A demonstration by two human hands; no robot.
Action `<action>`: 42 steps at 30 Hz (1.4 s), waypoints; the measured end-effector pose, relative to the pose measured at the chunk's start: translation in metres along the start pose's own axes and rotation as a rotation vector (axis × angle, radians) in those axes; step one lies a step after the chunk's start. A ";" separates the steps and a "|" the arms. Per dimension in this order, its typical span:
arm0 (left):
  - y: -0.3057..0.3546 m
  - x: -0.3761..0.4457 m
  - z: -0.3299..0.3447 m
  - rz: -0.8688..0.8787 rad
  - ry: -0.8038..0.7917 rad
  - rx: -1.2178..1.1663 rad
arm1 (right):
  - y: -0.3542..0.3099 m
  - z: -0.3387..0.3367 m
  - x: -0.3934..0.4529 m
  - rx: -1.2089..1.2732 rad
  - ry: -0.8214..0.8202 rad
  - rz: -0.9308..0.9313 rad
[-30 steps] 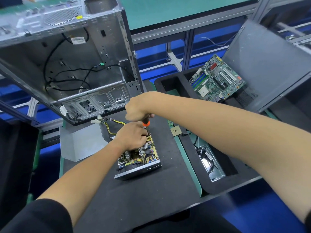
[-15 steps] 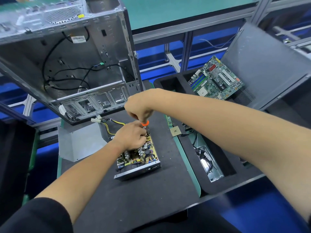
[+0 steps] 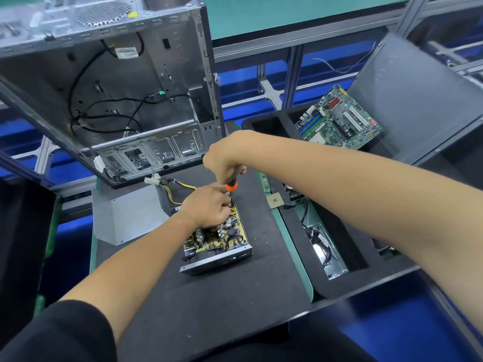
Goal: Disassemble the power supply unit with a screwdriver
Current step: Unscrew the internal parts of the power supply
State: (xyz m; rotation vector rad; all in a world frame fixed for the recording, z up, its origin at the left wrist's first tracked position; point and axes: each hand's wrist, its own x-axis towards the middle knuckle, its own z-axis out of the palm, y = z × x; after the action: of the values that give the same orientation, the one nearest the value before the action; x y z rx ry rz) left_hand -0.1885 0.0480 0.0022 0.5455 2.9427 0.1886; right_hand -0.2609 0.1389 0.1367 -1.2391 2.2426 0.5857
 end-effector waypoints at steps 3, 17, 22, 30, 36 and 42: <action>-0.001 0.000 0.001 0.000 0.008 -0.008 | 0.001 0.002 -0.001 -0.080 0.056 -0.040; -0.002 0.001 0.004 -0.016 -0.022 0.022 | 0.015 0.014 -0.005 0.234 0.043 0.119; -0.002 0.002 0.005 -0.022 -0.024 0.033 | 0.013 0.010 -0.003 0.091 0.032 0.055; 0.000 0.000 0.003 0.001 0.011 0.017 | 0.010 0.010 0.003 -0.039 0.199 -0.181; 0.000 0.000 0.002 0.005 0.048 0.048 | 0.013 0.011 -0.002 0.255 0.126 -0.098; -0.002 0.002 0.004 0.025 0.056 0.049 | 0.008 0.004 0.005 0.308 0.012 0.129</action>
State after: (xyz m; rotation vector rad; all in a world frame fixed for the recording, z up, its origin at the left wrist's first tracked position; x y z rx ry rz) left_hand -0.1902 0.0476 -0.0023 0.5939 3.0028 0.1376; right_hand -0.2686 0.1421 0.1315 -0.9531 2.3280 0.2645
